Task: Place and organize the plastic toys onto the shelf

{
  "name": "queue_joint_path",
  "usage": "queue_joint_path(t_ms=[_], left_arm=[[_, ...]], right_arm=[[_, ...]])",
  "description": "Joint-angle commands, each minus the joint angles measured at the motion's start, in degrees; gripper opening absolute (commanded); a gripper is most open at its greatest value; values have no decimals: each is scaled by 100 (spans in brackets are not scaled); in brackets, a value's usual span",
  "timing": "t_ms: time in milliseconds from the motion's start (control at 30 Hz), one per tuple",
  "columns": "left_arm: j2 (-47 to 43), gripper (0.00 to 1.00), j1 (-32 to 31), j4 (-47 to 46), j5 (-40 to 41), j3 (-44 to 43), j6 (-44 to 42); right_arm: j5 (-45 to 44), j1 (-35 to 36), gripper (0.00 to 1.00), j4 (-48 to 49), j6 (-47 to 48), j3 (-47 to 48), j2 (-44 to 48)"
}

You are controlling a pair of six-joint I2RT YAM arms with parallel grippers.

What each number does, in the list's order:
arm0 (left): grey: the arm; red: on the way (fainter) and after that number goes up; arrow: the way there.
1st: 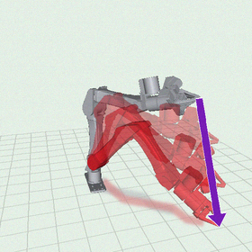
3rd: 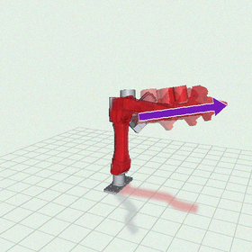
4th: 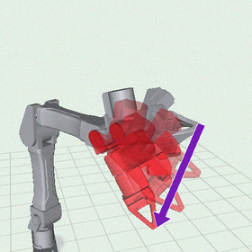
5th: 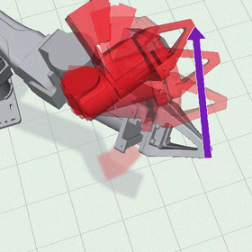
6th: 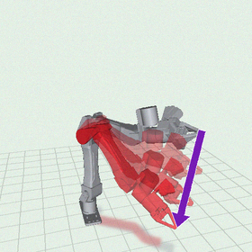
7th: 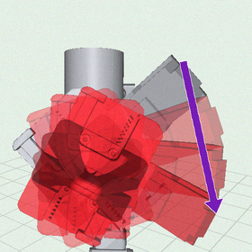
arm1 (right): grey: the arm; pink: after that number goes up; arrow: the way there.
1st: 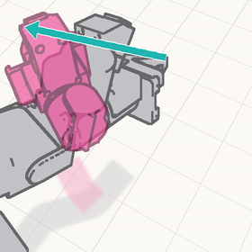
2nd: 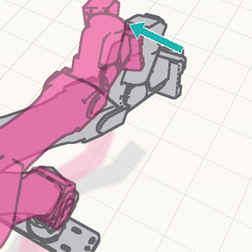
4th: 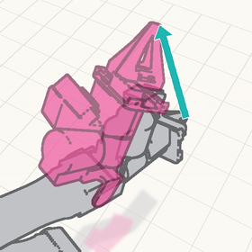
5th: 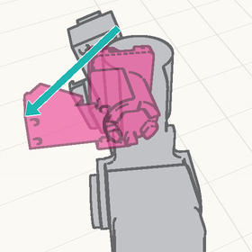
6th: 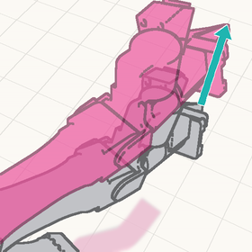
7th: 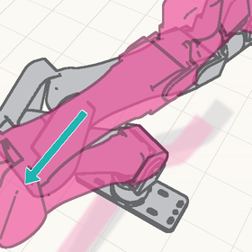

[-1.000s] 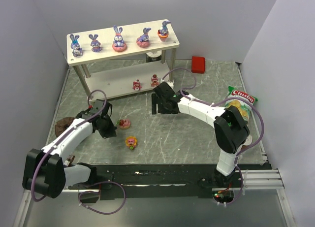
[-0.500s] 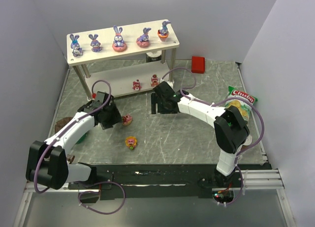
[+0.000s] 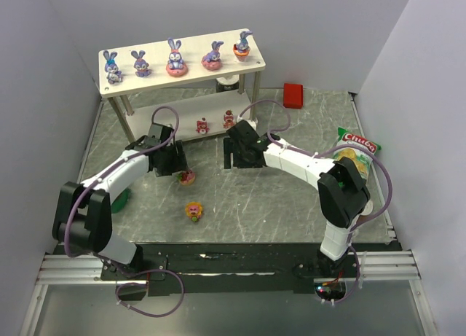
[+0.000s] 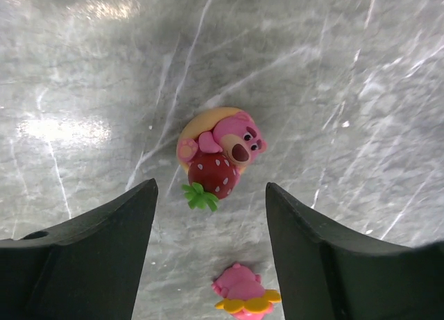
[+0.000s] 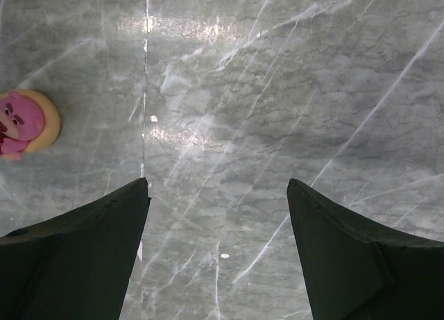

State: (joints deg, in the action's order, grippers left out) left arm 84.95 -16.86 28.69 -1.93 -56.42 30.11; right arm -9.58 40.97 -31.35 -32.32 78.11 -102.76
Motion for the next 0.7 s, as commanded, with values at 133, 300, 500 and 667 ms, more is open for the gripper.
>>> queue_joint_path(t_ms=[133, 300, 500, 667], left_arm=[[241, 61, -19, -100, -325, -53, -224], [417, 52, -45, -170, -369, -71, -295], [575, 49, -63, -171, -325, -88, -339], [646, 44, -72, -179, -237, -123, -277]], right_arm=[[-96, -80, 87, -37, 50, 82, 397], [-52, -124, 87, -20, 67, 117, 353], [-26, -168, 87, 15, 67, 100, 336], [-17, -212, 87, 33, 76, 91, 318]])
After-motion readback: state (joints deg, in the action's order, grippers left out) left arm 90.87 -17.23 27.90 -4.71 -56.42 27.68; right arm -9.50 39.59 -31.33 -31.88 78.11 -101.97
